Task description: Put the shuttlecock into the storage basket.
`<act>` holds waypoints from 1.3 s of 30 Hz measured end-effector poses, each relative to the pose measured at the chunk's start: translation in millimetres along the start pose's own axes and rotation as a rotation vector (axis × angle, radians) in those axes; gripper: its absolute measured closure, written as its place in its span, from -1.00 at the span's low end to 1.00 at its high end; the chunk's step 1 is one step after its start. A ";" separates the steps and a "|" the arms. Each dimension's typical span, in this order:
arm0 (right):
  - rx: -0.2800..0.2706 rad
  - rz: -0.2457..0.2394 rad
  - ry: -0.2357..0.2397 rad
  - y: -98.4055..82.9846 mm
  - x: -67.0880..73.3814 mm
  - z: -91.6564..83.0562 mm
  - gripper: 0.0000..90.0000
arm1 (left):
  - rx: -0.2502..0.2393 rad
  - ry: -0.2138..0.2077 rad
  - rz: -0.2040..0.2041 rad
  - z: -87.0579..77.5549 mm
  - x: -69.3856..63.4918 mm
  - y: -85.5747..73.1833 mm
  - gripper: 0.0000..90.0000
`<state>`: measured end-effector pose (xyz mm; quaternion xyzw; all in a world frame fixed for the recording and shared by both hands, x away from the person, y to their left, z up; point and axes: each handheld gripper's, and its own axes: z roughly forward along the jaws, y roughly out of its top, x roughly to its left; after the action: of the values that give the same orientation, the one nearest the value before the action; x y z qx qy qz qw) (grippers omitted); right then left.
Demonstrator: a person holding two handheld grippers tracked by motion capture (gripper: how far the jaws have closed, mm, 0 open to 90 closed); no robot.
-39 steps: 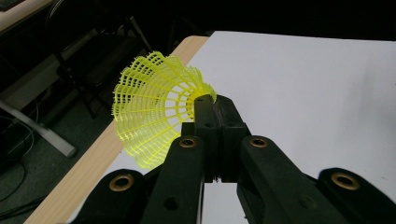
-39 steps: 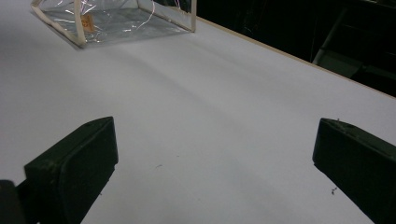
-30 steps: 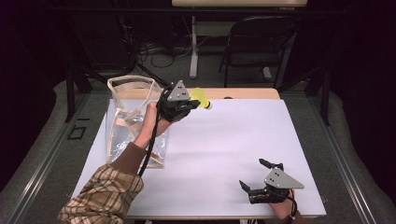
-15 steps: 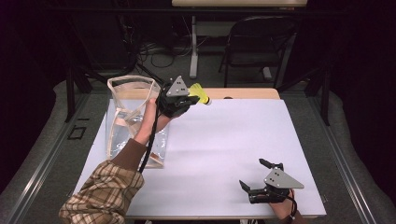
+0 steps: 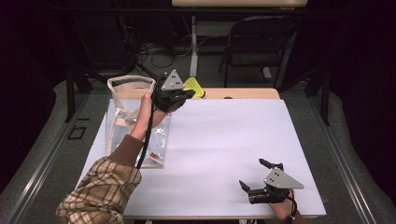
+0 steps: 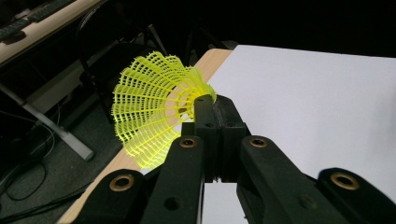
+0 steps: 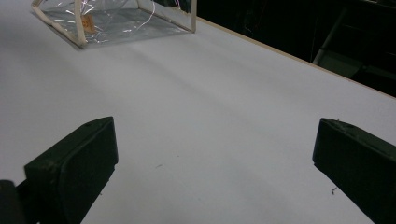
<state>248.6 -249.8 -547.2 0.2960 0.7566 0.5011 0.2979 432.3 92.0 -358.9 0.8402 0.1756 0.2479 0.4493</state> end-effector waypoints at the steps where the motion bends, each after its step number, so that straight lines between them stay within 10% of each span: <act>1: 0.000 -0.002 -0.001 -0.1 -0.3 0.0 -1.00 | 0.000 0.000 0.000 0.0 0.0 0.0 1.00; 39: 0.003 0.002 -0.002 -0.4 -1.1 1.0 -1.00 | -0.027 0.111 -0.042 -32.1 38.1 -0.9 1.00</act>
<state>250.0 -250.2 -547.6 0.2978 0.7568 0.4999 0.2978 444.8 133.6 -334.6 0.8151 0.2145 0.2871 0.4551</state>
